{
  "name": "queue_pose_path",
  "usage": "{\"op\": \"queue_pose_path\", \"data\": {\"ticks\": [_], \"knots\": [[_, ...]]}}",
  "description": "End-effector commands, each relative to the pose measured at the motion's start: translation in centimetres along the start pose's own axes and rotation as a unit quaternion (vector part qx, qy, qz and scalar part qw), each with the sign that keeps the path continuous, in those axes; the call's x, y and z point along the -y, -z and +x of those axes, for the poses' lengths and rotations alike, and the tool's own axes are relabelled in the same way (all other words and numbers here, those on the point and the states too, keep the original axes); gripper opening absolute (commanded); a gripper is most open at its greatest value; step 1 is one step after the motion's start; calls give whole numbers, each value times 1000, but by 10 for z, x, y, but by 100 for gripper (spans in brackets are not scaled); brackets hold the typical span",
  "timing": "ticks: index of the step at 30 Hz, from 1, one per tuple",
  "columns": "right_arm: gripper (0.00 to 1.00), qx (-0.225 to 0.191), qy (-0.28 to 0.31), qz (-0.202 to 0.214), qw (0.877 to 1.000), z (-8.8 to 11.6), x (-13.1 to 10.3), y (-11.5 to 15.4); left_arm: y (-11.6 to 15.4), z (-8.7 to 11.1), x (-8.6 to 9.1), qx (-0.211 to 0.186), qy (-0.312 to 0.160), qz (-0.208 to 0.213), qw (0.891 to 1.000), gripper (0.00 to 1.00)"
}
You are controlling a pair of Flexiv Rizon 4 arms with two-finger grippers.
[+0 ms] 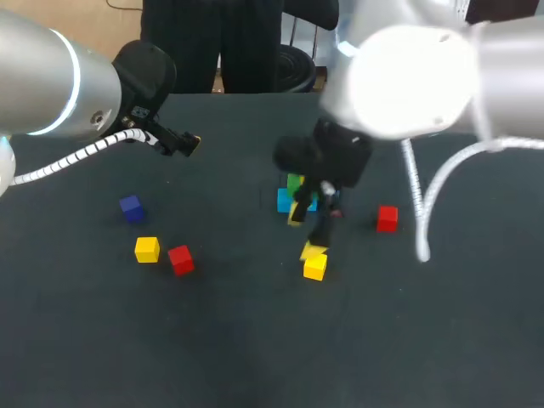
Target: Place the blue cubes, place green cubes on the blue cubes, place the yellow cubes on the green cubes, then place the red cubes on the yellow cubes, and place purple cube on the red cubes.
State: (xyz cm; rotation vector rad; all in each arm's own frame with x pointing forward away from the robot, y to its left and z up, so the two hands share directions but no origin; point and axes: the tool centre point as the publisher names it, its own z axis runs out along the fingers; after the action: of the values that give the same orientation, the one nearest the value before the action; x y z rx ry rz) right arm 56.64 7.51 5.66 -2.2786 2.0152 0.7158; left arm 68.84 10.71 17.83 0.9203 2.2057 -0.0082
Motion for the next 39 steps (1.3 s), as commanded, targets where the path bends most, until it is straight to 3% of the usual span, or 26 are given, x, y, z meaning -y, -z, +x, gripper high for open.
{"op": "queue_pose_path", "data": {"ticks": [1,4,12,17,25,33,39], "knots": [[100,-79,-9,-56,995,-24,20,-23,0,1,-1,1,0,1,1000,100],[100,-106,-41,-60,992,-12,11,-25,0,1,-1,1,0,1,1000,100],[100,-118,-89,-42,988,11,-26,2,0,1,-1,1,0,1,1000,100],[100,-128,-107,-35,985,15,-42,4,0,1,-1,1,0,1,1000,100],[100,-140,-96,-43,985,2,-52,-15,0,1,-1,1,0,1,1000,100],[100,-185,-144,-3,972,32,-54,-23,0,1,-1,1,0,1,1000,100],[100,-190,-150,30,970,38,-52,-33,0,1,-1,1,0,1,1000,100]]}}
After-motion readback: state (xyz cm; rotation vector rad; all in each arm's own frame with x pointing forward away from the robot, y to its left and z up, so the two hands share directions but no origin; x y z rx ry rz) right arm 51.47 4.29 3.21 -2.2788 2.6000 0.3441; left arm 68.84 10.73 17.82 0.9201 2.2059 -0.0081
